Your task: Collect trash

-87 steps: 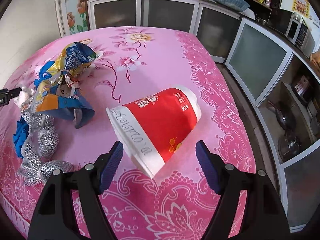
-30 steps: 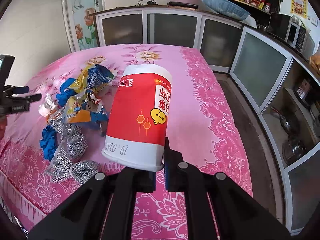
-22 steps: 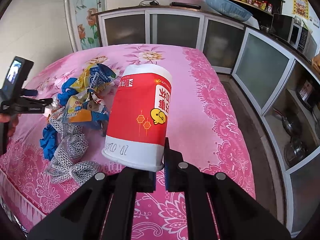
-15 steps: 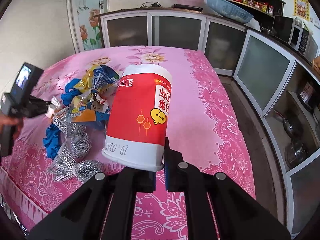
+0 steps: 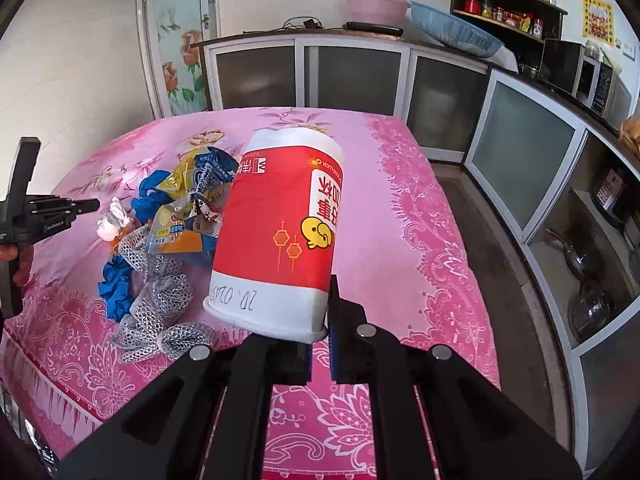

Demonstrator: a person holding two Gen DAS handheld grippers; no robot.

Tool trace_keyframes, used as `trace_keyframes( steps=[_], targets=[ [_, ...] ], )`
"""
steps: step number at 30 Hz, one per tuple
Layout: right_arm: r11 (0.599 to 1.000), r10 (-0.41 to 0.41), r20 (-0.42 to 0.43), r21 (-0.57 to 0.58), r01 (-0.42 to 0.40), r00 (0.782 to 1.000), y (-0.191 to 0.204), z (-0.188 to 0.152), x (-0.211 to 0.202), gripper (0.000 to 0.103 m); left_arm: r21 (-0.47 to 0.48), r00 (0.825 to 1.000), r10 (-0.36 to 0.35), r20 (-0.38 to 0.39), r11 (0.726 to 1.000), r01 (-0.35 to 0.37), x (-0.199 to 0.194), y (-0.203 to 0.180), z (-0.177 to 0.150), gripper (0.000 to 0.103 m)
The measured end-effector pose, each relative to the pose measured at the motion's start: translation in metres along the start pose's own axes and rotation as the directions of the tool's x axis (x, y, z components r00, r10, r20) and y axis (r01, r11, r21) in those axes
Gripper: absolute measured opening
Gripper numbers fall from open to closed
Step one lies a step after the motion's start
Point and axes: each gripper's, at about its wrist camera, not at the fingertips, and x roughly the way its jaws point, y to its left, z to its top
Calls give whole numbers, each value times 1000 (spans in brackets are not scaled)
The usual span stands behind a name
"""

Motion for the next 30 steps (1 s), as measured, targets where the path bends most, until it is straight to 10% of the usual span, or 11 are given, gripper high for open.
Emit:
trace_keyframes(
  steps=[4,6,11,19,24,30],
  targets=[
    [1000,5,-15,-9,-5,1000,4,-3,8,5,46,999,-25,20,999,24,-9,-6,8,25],
    [1000,10,-19,-9,-10,1000,5,-4,11,5,53,1000,-26,15,998,25,-8,-12,10,67],
    [1000,14,-20,-13,-14,1000,8,-5,14,5,61,999,-47,-20,997,48,1,-24,12,76],
    [1000,8,-19,-22,-8,1000,5,-5,15,5,9,990,-54,-132,998,56,47,-28,13,76],
    [1000,3,-20,-23,-3,1000,2,-5,14,5,-23,986,-63,-152,998,60,56,-26,10,35],
    [1000,6,-6,-11,-6,1000,0,-8,3,5,-61,993,-78,-87,995,73,29,-15,12,28]
  ],
)
